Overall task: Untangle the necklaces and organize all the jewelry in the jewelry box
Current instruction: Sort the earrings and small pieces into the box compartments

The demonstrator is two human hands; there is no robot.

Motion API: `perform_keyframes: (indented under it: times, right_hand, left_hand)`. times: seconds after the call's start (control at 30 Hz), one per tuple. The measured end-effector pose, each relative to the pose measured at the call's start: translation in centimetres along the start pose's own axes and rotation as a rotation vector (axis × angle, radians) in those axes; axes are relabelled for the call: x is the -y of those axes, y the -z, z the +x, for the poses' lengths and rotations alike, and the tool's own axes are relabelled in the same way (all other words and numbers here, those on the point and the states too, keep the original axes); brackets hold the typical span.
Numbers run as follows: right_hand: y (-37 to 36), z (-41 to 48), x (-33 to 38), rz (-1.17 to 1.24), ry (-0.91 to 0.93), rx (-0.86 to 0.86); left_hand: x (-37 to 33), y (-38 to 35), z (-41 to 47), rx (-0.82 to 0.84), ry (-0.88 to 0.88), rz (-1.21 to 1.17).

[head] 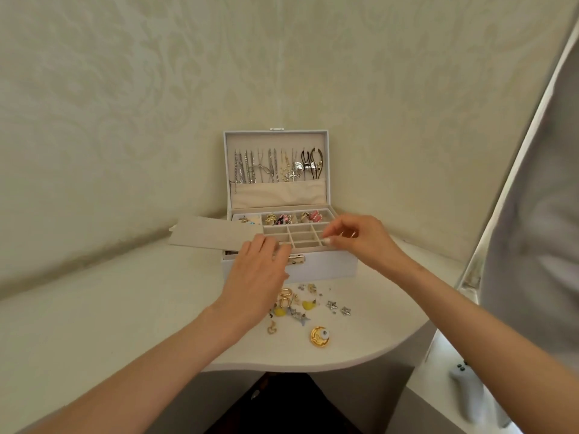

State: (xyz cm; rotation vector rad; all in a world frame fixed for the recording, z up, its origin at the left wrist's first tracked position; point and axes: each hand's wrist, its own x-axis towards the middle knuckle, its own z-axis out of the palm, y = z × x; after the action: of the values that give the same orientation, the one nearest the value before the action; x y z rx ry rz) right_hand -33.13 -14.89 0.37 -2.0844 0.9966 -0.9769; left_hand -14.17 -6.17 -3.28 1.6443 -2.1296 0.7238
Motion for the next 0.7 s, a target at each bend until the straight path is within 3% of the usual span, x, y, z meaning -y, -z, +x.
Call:
perform_keyframes:
  times: [0.03, 0.13, 0.27, 0.5, 0.7]
  right_hand:
    - [0.2, -0.7, 0.6, 0.017, 0.004, 0.165]
    - [0.0, -2.6, 1.5, -0.080, -0.018, 0.570]
    - [-1.4, -4.3, 1.4, -0.240, 0.005, 0.759]
    - [-2.6, -5.3, 0.9, -0.334, 0.027, 0.732]
    - [-2.3, -5.0, 0.6, -0.291, 0.051, 0.656]
  left_hand:
    - [0.2, 0.0, -0.4, -0.015, -0.054, -0.122]
    - [0.0, 0.7, -1.4, 0.145, -0.039, -0.456]
    - [0.4, 0.8, -2.4, 0.229, -0.006, -0.508]
    - [2.4, 1.5, -2.4, 0.264, 0.201, -0.484]
    - [4.6, 2.4, -4.1, 0.291, 0.296, -0.328]
